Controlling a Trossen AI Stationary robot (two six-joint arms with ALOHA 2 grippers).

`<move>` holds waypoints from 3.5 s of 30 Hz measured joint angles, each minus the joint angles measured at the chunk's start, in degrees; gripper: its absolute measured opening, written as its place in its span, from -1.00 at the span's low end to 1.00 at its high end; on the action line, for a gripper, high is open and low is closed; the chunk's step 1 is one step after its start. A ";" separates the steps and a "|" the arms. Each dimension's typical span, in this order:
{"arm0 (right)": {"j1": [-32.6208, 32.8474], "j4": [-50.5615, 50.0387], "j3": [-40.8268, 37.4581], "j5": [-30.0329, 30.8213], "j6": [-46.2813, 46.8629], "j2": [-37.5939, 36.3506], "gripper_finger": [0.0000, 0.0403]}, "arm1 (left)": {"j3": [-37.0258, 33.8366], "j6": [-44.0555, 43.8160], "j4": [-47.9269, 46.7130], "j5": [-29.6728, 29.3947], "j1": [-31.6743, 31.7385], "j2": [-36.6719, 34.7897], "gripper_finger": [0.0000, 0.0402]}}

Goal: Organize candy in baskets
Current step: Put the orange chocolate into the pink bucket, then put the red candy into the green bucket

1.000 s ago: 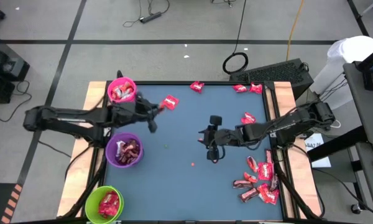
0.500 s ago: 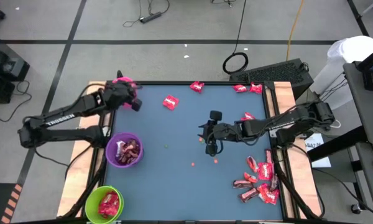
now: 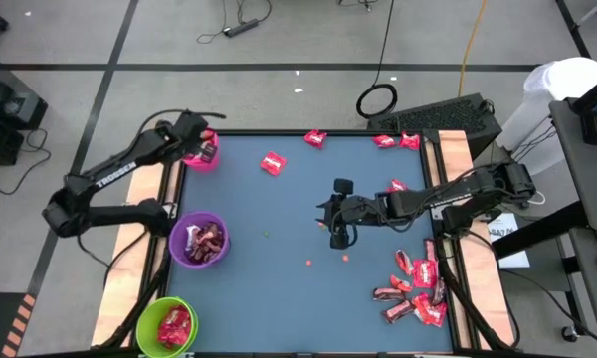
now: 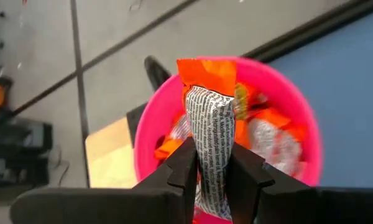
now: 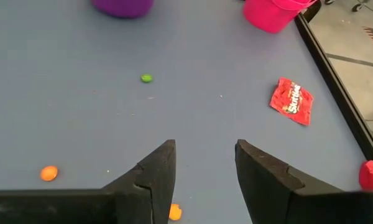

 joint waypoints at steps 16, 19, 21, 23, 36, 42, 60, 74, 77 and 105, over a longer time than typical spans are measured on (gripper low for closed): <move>0.00 -0.14 0.00 -0.08 1.75 0.00 -0.23 | 1.03 3.41 -2.37 4.13 1.98 12.86 -0.64; 0.00 -0.15 0.00 -0.13 1.74 0.00 -0.23 | 1.03 4.77 -2.25 4.12 1.98 12.91 -0.64; 0.00 -0.15 0.00 -0.15 1.76 0.00 -0.23 | 1.41 4.69 -2.93 4.14 1.98 12.93 -0.64; 0.00 -0.13 0.00 -0.15 1.76 0.00 -0.23 | 2.13 4.70 -4.24 4.13 1.98 12.97 -0.62; 0.16 -1.99 0.00 0.05 5.01 0.04 -0.23 | 7.70 5.88 -7.66 4.17 1.58 11.63 0.10; 2.47 -4.49 0.00 0.26 8.04 -1.05 -0.23 | 11.18 6.12 -7.19 4.32 -1.19 6.56 0.20; 9.94 27.21 -22.64 -1.24 17.63 -0.87 -0.23 | 11.82 5.92 9.29 27.08 -19.42 7.22 0.21; 9.88 43.87 -31.56 -0.87 15.34 -0.76 -0.23 | 11.76 2.91 19.70 31.82 -22.34 24.69 0.21; 9.88 43.87 -31.56 -0.87 15.10 -0.76 -0.23 | 11.76 2.87 23.90 31.88 -22.63 26.94 0.21; 9.86 43.82 -31.52 -0.94 14.94 -0.74 -0.23 | 11.78 -3.35 31.51 17.27 -20.36 38.85 0.21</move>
